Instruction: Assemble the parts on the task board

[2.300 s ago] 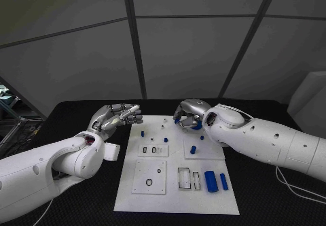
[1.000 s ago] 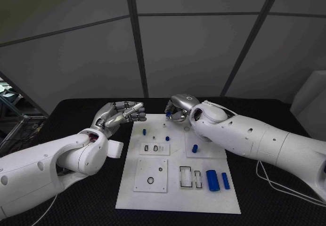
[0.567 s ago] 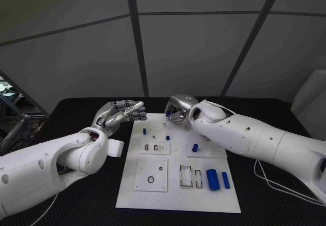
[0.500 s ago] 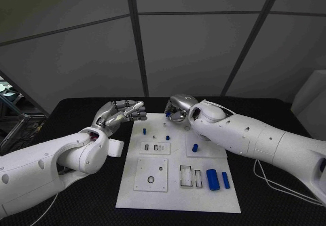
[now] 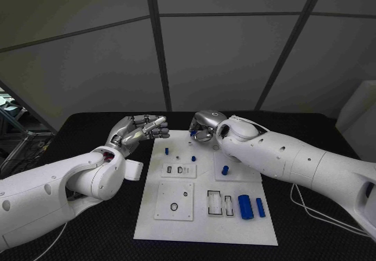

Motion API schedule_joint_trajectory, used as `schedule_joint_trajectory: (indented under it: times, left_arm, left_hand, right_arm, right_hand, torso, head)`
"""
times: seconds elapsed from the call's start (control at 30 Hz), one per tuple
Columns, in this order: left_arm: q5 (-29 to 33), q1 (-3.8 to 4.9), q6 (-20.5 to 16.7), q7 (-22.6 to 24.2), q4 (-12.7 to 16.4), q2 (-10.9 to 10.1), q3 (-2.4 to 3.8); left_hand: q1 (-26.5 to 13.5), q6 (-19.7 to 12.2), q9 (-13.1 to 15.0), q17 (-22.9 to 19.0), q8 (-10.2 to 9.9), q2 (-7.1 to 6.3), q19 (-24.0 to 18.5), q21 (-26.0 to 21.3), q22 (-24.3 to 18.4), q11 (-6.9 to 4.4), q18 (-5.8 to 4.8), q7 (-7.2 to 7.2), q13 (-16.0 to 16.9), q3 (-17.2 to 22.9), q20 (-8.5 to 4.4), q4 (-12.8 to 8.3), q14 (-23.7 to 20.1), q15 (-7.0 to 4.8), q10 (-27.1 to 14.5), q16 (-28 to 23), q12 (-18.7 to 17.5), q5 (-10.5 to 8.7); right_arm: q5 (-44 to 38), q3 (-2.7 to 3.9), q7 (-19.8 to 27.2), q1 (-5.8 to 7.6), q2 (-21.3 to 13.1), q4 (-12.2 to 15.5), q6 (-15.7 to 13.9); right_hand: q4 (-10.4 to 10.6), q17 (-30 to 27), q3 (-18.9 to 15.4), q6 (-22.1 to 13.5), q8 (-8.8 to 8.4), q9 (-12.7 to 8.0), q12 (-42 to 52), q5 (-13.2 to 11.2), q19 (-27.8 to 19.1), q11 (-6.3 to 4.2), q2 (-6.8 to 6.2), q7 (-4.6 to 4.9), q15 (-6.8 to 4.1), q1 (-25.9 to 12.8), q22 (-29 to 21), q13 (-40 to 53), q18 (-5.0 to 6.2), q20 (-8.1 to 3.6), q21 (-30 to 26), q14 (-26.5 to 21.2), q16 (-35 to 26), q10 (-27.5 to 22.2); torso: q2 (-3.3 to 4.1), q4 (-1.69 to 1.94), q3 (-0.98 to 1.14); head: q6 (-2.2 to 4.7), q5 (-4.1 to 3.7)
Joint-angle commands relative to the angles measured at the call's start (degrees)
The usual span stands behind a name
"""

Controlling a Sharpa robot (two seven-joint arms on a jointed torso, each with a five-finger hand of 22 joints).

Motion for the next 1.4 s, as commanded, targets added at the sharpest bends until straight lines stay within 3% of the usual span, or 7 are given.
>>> schedule_joint_trajectory:
  times: [0.03, 0.37, 0.5, 0.83, 1.07, 1.23, 1.4]
  left_arm:
    - [-0.26, 0.12, 0.39, 0.25, 0.15, 0.03, 0.08]
    - [-0.26, 0.15, 0.43, 0.17, 0.16, -0.08, 0.08]
    - [-0.26, 0.15, 0.44, 0.15, 0.16, -0.14, 0.08]
    - [-0.26, 0.15, 0.58, 0.04, 0.15, -0.7, 0.08]
    - [-0.26, 0.15, 0.75, -0.07, 0.15, -0.99, 0.07]
    - [-0.26, 0.15, 0.98, -0.17, 0.11, -0.92, 0.07]
    - [-0.26, 0.14, 1.18, -0.26, -0.11, -0.74, 0.06]
  left_hand:
    - [0.67, -0.16, -0.07, 0.07, -0.31, -0.08, 0.41, -0.14, -0.09, 0.36, -0.32, 0.64, -0.05, -0.03, 0.07, -0.37, -0.06, 0.36, -0.01, -0.3, -0.4, -0.3]
    - [0.68, -0.19, -0.08, 0.06, -0.36, -0.09, 0.41, -0.14, -0.11, 0.39, -0.32, 0.65, -0.05, -0.08, 0.08, -0.44, -0.11, 0.39, -0.05, -0.38, -0.47, -0.31]
    - [0.67, -0.22, -0.09, 0.06, -0.42, -0.1, 0.41, -0.16, -0.13, 0.42, -0.33, 0.68, -0.06, -0.14, 0.1, -0.51, -0.17, 0.41, -0.09, -0.48, -0.54, -0.33]
    - [0.67, -0.22, -0.09, 0.06, -0.42, -0.1, 0.41, -0.16, -0.13, 0.42, -0.33, 0.68, -0.06, -0.14, 0.1, -0.51, -0.17, 0.41, -0.09, -0.48, -0.54, -0.33]
    - [0.67, -0.22, -0.09, 0.06, -0.42, -0.1, 0.41, -0.16, -0.13, 0.42, -0.33, 0.68, -0.06, -0.14, 0.1, -0.51, -0.17, 0.41, -0.09, -0.48, -0.54, -0.33]
    - [0.64, -0.25, -0.1, 0.06, -0.48, -0.1, 0.41, -0.17, -0.16, 0.45, -0.34, 0.68, -0.06, -0.21, 0.11, -0.57, -0.22, 0.44, -0.13, -0.56, -0.62, -0.35]
    - [0.64, -0.25, -0.1, 0.06, -0.48, -0.1, 0.41, -0.17, -0.16, 0.45, -0.34, 0.68, -0.06, -0.21, 0.11, -0.57, -0.22, 0.44, -0.13, -0.56, -0.62, -0.35]
  right_arm:
    - [-0.14, 0.0, 0.13, 0.15, 0.17, -0.35, 0.97]
    - [0.08, -0.04, 0.17, 0.15, 0.31, -0.43, -0.78]
    - [0.22, -0.04, 0.4, 0.15, -0.4, 0.59, -2.97]
    - [5.17, 0.04, 0.71, 0.12, -9.6, 10.34, -6.86]
    - [14.35, 1.23, -1.75, 0.14, -18.23, 16.8, -3.68]
    - [17.33, 1.61, -3.96, 0.14, -21.72, 18.01, -0.13]
    - [17.62, 1.72, -5.71, 0.14, -22.76, 17.45, 2.46]
  right_hand:
    - [0.01, -1.56, 0.54, -0.8, -0.19, -0.23, -0.21, -0.31, -0.98, 0.34, -0.75, 0.11, 0.17, 0.04, -1.2, -0.07, 0.86, 0.23, -0.65, -0.69, -1.0, -1.22]
    - [-0.53, -10.41, -1.08, -4.93, -0.18, -1.2, -0.2, -1.08, -7.53, 2.08, -3.2, 1.59, 1.67, 0.72, -11.54, -0.07, 2.96, 1.69, -5.85, -3.32, -6.98, -10.64]
    - [-0.26, -12.2, -3.2, -6.34, -0.16, -1.2, -0.01, -1.3, -8.53, 2.38, -4.02, 1.22, 1.83, 1.57, -13.61, 0.14, 3.34, 2.05, -7.21, -3.47, -8.24, -12.29]
    - [0.61, -10.7, -4.87, -4.97, 0.18, -1.0, 1.39, -0.98, -6.75, 1.67, -4.02, 1.52, 1.34, 2.27, -11.93, 1.0, 2.97, 1.64, -6.57, -2.06, -7.14, -7.89]
    - [2.92, -1.71, -5.75, -6.1, -0.22, -1.2, 7.61, -1.39, 0.82, -1.69, -5.05, -0.4, -1.21, -1.05, 0.29, 4.68, 0.52, -0.41, -0.62, 0.57, -1.19, 7.84]
    - [4.73, 14.96, -9.94, -7.45, 0.01, -1.03, 16.52, 0.53, 5.51, -3.76, -6.83, -2.07, -3.18, -1.36, 8.48, 11.77, -1.19, -2.79, 3.27, 3.59, 9.18, 15.58]
    - [8.47, 29.71, -15.22, -8.04, 0.12, -0.93, 54.1, 0.9, 7.66, -3.76, -5.63, -1.83, -2.85, 1.5, 12.51, 50.8, -2.03, -2.7, 5.0, 4.44, 17.94, 12.86]
  torso:
    - [0.01, 0.01, -0.03]
    - [0.0, -0.06, -0.01]
    - [-0.01, -0.07, 0.04]
    - [-0.15, -0.43, 0.07]
    - [-0.4, -1.39, 0.27]
    - [-0.44, -1.58, 0.34]
    - [-0.36, -1.49, 0.33]
  head:
    - [-0.01, -0.03]
    - [-0.09, 0.05]
    - [-0.07, 0.09]
    - [0.17, 0.26]
    - [0.43, 0.36]
    - [0.57, 0.24]
    - [0.6, -0.01]
